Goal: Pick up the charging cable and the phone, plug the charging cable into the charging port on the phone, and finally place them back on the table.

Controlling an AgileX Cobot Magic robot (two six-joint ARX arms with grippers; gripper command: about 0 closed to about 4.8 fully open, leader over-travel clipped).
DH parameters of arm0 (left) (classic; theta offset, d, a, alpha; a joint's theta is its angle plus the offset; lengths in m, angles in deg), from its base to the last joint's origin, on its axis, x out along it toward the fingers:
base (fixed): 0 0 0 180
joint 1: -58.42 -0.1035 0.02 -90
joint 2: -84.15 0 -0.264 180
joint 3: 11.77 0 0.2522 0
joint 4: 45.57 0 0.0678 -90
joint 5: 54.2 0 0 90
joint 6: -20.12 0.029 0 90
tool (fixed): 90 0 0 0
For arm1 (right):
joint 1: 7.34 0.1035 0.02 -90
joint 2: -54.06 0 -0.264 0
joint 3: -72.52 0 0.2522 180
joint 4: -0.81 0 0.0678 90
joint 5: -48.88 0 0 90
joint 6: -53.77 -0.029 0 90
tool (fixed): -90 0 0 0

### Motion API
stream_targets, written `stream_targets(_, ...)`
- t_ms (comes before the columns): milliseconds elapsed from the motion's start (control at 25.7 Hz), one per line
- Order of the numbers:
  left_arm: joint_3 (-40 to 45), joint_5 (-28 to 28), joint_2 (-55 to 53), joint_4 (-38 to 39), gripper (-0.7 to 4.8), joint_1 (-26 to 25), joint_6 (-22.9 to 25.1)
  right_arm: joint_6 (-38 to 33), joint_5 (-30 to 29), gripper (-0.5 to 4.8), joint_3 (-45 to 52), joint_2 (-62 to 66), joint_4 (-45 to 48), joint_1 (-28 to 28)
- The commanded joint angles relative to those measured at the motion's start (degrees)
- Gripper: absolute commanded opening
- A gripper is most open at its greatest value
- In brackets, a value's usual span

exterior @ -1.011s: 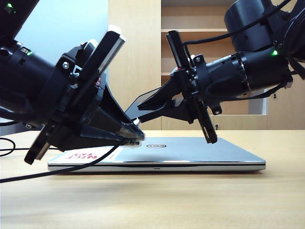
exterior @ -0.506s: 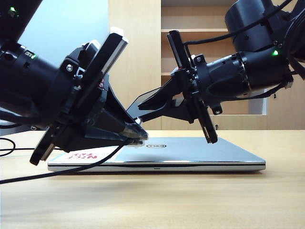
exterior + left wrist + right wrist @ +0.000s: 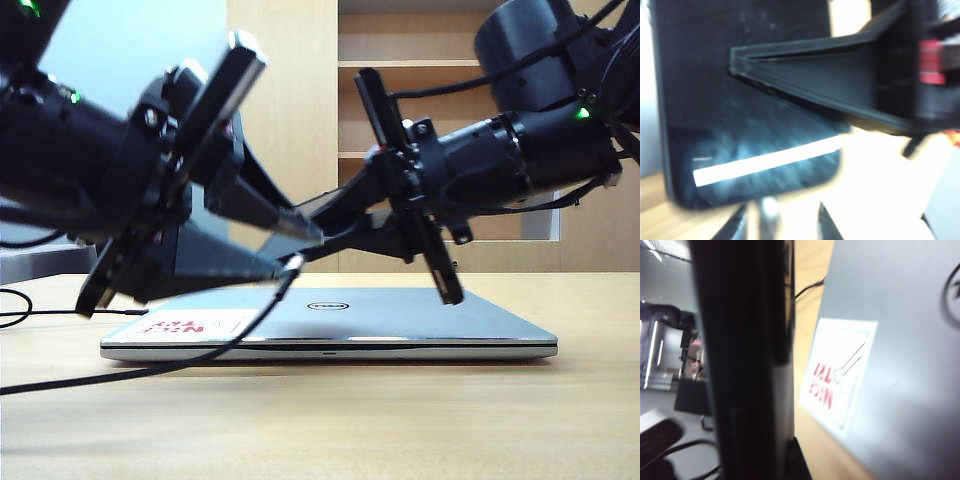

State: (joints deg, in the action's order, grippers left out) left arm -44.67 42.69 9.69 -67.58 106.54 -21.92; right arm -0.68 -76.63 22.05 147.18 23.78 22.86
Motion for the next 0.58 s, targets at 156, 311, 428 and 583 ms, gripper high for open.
stream_targets(156, -0.28, -0.15, 6.34, 1.01, 1.29, -0.02, 7.06, 2.05, 0.79, -0.06, -0.35, -1.14, 1.6, -7.17)
stream_targets(311, -1.77, -0.17, 9.16, 4.94, -0.05, -0.61, 12.41, 6.58, 0.87, -0.07, -0.39, -5.01, -6.29, -13.07)
stream_targets(428, -4.42, -0.17, 9.35, 9.62, -0.05, -2.12, 15.1, 10.54, 0.85, -0.07, -0.39, -8.07, -12.87, -16.65)
stream_targets(583, -9.94, -0.17, 9.35, 17.79, -0.05, -6.34, 20.5, 16.24, -0.35, -0.06, -1.05, -12.55, -25.29, -23.54)
